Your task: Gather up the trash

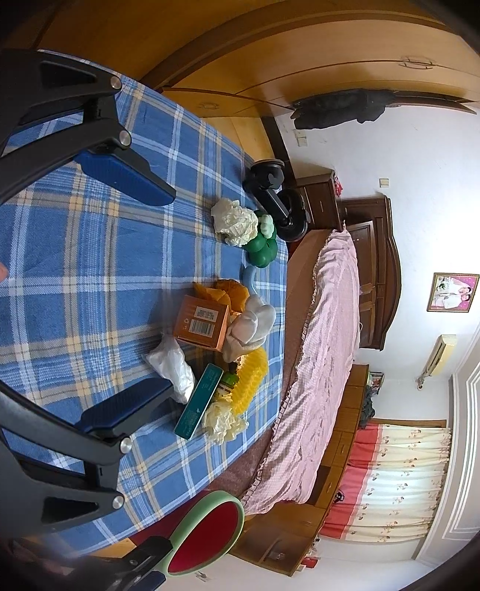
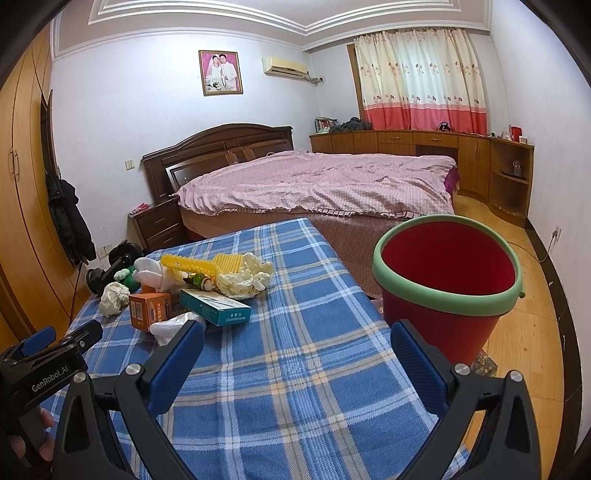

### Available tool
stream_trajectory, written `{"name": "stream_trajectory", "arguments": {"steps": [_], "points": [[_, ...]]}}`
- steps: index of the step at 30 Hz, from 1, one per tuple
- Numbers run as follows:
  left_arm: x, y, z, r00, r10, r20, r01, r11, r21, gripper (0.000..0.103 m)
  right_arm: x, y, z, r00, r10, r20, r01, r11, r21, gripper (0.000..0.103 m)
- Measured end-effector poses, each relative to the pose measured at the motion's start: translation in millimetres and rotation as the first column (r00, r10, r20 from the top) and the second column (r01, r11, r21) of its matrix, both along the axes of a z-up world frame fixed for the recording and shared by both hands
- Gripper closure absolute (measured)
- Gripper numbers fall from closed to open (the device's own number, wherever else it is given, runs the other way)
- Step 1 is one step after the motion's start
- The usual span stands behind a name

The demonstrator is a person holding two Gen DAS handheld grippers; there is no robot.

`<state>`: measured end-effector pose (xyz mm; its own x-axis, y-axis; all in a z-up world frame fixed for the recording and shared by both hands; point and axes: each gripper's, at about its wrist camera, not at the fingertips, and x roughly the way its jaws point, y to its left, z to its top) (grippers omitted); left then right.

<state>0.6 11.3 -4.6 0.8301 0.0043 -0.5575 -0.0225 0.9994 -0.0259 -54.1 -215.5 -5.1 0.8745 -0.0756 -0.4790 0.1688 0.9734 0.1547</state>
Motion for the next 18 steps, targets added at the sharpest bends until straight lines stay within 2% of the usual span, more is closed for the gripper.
{"name": "stream_trajectory", "arguments": {"steps": [18], "points": [[0.8, 0.1, -2.3, 1.0, 0.001, -0.004, -0.001, 1.0, 0.001, 0.009, 0.1, -0.2, -0.4, 1.0, 0.0, -0.004, 0.0, 1.0, 0.002, 0.0]]}}
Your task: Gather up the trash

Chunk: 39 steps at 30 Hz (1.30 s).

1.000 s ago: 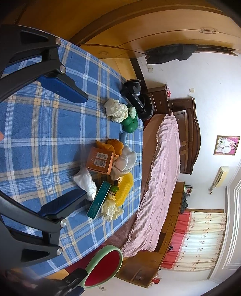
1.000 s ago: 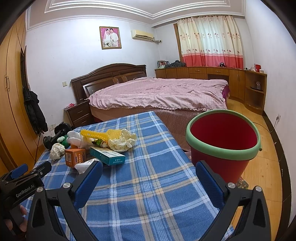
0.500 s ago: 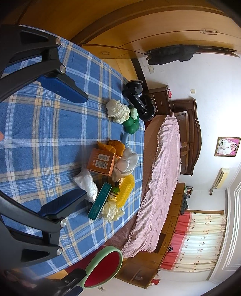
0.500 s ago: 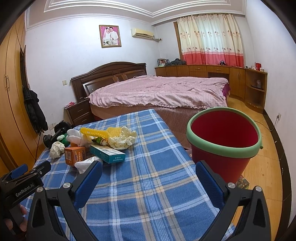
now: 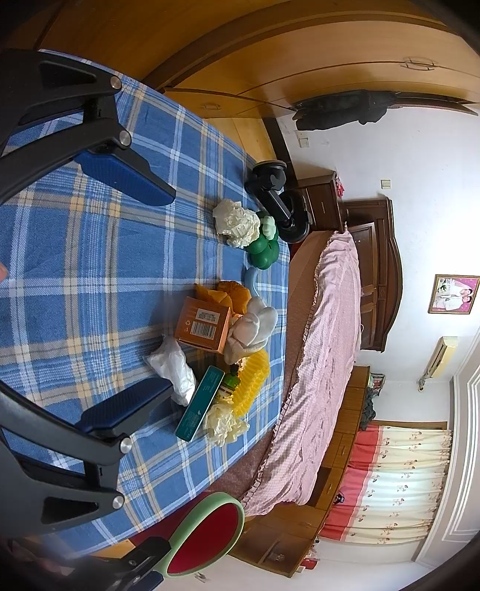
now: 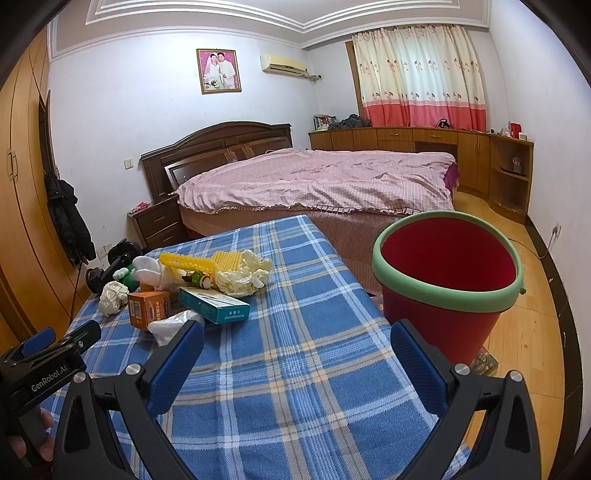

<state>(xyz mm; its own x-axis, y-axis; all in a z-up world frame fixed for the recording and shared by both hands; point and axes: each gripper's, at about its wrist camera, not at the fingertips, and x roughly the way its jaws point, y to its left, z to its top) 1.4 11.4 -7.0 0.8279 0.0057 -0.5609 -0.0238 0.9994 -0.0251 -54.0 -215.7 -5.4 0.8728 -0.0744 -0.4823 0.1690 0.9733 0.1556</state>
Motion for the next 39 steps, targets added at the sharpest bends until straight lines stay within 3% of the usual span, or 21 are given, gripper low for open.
{"name": "stream_trajectory", "arguments": {"steps": [29, 39], "points": [[2, 7, -1, 1.0, 0.008, -0.003, -0.008, 1.0, 0.006, 0.009, 1, -2, 0, 1.0, 0.001, -0.007, -0.001, 1.0, 0.004, 0.0], [28, 27, 6, 0.998, 0.04, -0.047, -0.041, 0.999, -0.008, 0.009, 9, -12, 2, 0.999, 0.03, -0.018, -0.029, 1.0, 0.011, 0.0]]}}
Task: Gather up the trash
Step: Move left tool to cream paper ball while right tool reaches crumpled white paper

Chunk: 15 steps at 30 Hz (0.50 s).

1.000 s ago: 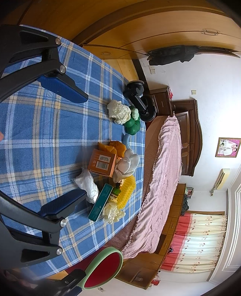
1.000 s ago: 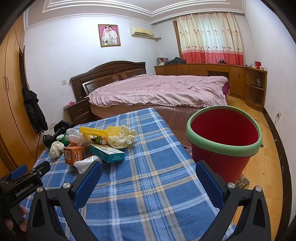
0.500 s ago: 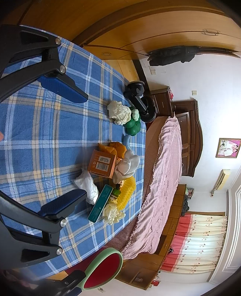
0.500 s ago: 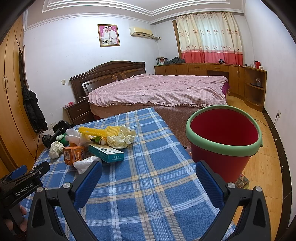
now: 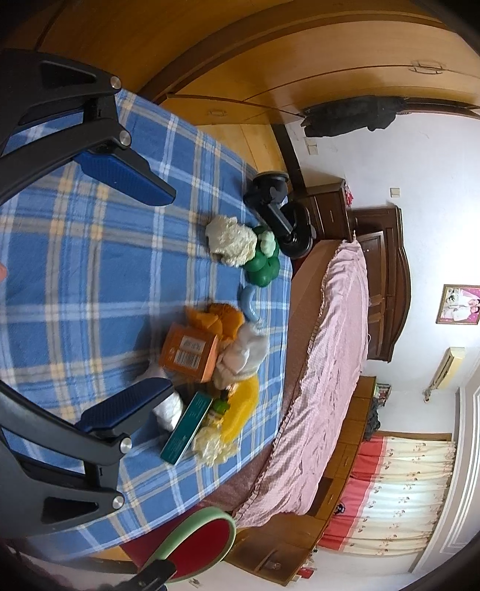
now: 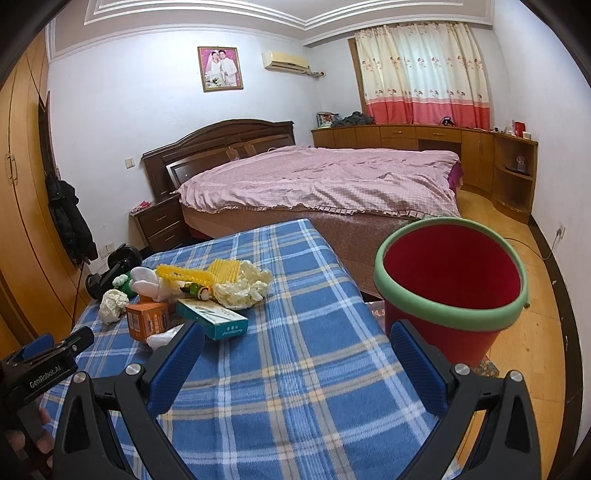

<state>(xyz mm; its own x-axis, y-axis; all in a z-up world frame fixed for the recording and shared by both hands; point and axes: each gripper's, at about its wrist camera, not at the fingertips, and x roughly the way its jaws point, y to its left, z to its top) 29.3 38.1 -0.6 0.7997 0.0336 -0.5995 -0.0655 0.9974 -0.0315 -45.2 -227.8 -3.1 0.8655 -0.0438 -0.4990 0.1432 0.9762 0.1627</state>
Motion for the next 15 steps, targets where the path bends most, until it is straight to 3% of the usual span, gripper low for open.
{"name": "stream_trajectory", "arguments": {"steps": [15], "points": [[75, 57, 5, 0.993, 0.066, -0.095, -0.069, 0.997, -0.019, 0.009, 63, -6, 32, 0.989, 0.112, -0.093, -0.113, 0.994, -0.003, 0.0]]}}
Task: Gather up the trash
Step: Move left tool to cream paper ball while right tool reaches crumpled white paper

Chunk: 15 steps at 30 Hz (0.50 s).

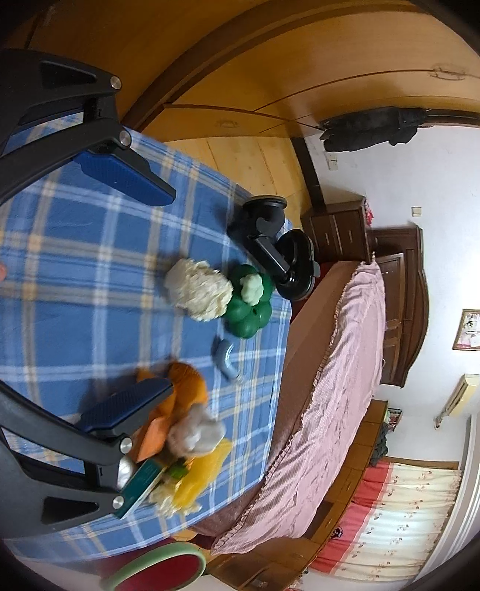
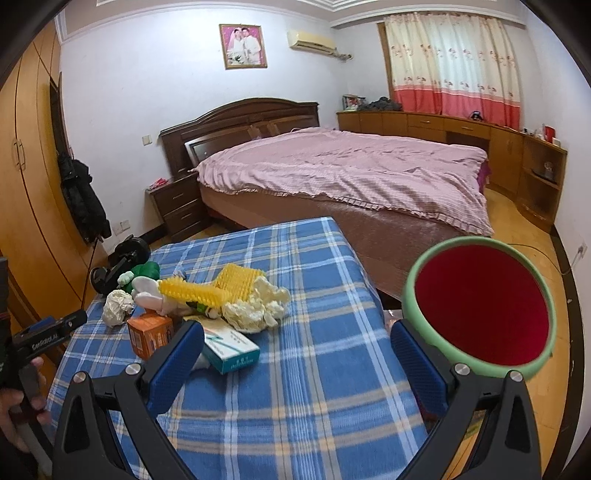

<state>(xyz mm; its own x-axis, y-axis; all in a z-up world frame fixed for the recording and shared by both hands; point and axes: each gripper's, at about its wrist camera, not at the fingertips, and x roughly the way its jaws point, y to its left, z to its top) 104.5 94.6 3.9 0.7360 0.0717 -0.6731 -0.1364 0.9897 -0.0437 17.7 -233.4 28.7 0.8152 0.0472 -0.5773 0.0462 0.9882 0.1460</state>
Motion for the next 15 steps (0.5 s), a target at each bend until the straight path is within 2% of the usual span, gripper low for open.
{"name": "stream_trajectory", "arguments": {"steps": [6, 15], "points": [[33, 20, -12, 0.997, 0.04, -0.062, -0.043, 0.998, -0.036, 0.009, 36, 2, 2, 0.999, 0.011, -0.036, -0.011, 1.0, -0.018, 0.0], [66, 30, -33, 0.991, 0.047, -0.127, -0.055, 0.997, -0.057, 0.01, 85, 16, -28, 0.986, 0.056, -0.154, -0.059, 0.998, -0.014, 0.0]]}}
